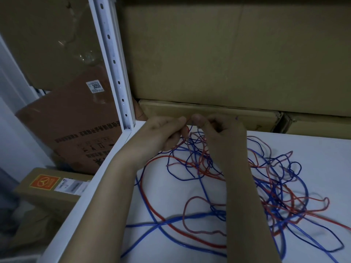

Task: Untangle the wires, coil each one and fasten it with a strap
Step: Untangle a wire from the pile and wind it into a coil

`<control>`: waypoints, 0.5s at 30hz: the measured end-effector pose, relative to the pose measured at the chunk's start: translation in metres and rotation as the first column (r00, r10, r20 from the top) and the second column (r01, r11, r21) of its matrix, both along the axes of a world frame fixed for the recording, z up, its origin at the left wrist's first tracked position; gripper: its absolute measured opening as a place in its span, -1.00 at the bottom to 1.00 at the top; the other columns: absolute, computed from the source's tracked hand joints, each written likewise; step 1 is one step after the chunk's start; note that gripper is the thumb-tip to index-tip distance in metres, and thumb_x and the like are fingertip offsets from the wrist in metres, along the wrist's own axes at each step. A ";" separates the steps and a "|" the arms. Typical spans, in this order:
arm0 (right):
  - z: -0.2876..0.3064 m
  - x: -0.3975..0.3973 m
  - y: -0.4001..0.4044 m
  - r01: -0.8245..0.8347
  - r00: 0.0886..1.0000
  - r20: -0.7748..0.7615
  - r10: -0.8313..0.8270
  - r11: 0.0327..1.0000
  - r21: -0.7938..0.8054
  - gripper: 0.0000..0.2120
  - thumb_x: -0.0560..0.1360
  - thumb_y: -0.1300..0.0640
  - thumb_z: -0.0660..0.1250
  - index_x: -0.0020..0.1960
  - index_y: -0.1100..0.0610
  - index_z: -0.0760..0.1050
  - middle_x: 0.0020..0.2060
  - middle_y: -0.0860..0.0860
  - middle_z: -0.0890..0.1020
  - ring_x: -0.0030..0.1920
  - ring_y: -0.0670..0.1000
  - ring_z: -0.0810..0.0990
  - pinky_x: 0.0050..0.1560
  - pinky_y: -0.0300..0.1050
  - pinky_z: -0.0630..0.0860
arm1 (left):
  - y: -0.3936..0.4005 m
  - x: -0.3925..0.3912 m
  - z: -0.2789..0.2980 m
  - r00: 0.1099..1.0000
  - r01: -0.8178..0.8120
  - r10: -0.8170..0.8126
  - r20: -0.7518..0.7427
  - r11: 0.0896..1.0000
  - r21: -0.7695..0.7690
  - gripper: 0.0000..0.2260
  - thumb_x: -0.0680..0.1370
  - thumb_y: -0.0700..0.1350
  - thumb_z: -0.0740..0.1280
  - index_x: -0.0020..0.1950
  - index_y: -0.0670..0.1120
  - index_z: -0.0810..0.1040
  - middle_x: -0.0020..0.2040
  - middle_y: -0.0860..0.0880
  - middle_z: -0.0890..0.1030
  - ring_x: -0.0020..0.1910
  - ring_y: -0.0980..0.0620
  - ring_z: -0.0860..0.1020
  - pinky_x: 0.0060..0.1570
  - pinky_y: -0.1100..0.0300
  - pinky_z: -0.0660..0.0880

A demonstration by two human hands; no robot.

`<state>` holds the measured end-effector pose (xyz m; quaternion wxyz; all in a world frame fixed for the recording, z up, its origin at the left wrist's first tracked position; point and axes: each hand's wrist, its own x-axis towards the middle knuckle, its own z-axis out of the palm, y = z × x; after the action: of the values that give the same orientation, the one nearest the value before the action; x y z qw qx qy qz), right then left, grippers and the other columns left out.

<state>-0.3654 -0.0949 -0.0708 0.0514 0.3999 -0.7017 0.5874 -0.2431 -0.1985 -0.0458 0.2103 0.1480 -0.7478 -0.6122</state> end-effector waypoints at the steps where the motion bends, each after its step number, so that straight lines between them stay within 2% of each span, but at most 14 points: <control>1: 0.000 0.001 -0.001 -0.017 1.000 0.012 0.017 1.000 0.006 -0.75 0.52 -0.01 0.35 -0.27 0.09 0.57 -0.57 -0.16 0.44 -0.48 -0.15 0.41 -0.43 -0.38 0.28 | -0.001 0.000 0.000 1.000 -0.004 0.005 -0.011 1.000 0.028 -0.67 0.64 -0.08 0.16 -0.27 -0.16 0.50 -0.57 0.10 0.28 -0.57 0.17 0.18 -0.54 0.35 0.14; 4: -0.002 0.003 -0.006 -0.083 0.996 0.043 0.080 0.994 0.067 -0.79 0.58 0.03 0.26 -0.21 0.00 0.55 -0.55 -0.13 0.48 -0.46 -0.10 0.47 -0.43 -0.32 0.34 | -0.005 0.001 -0.001 0.999 -0.018 0.020 -0.025 0.996 0.087 -0.67 0.64 -0.09 0.14 -0.28 -0.17 0.48 -0.58 0.08 0.26 -0.57 0.16 0.17 -0.55 0.35 0.12; 8: -0.005 0.003 -0.007 -0.139 0.988 0.080 0.130 0.982 0.130 -0.75 0.61 0.04 0.19 -0.19 -0.01 0.54 -0.51 -0.06 0.47 -0.44 -0.03 0.45 -0.30 -0.10 0.41 | -0.006 -0.001 -0.005 0.998 -0.043 0.048 -0.036 0.990 0.136 -0.63 0.63 -0.10 0.16 -0.38 -0.10 0.45 -0.58 0.07 0.22 -0.57 0.14 0.14 -0.53 0.30 0.07; 11: -0.006 0.003 -0.006 -0.156 0.986 0.081 0.144 0.972 0.173 -0.74 0.61 0.00 0.17 -0.20 -0.02 0.52 -0.47 0.01 0.48 -0.44 -0.03 0.44 -0.30 -0.11 0.41 | -0.008 -0.001 -0.005 0.998 -0.032 0.040 -0.043 0.984 0.178 -0.64 0.57 -0.05 0.20 -0.44 -0.05 0.44 -0.56 0.06 0.19 -0.56 0.13 0.12 -0.50 0.24 0.02; 15: -0.006 0.005 -0.006 -0.176 0.983 0.090 0.161 0.966 0.188 -0.73 0.61 -0.02 0.17 -0.22 -0.03 0.51 -0.42 0.13 0.54 -0.41 0.03 0.48 -0.31 -0.11 0.42 | -0.008 0.000 -0.005 0.999 -0.031 0.039 -0.036 0.980 0.197 -0.63 0.63 -0.09 0.15 -0.39 -0.09 0.41 -0.57 0.06 0.19 -0.57 0.15 0.12 -0.52 0.26 0.03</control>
<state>-0.3608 -0.1007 -0.0769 -0.0642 0.4392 -0.7209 0.5323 -0.2432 -0.2067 -0.0505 0.2201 0.1690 -0.6768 -0.6819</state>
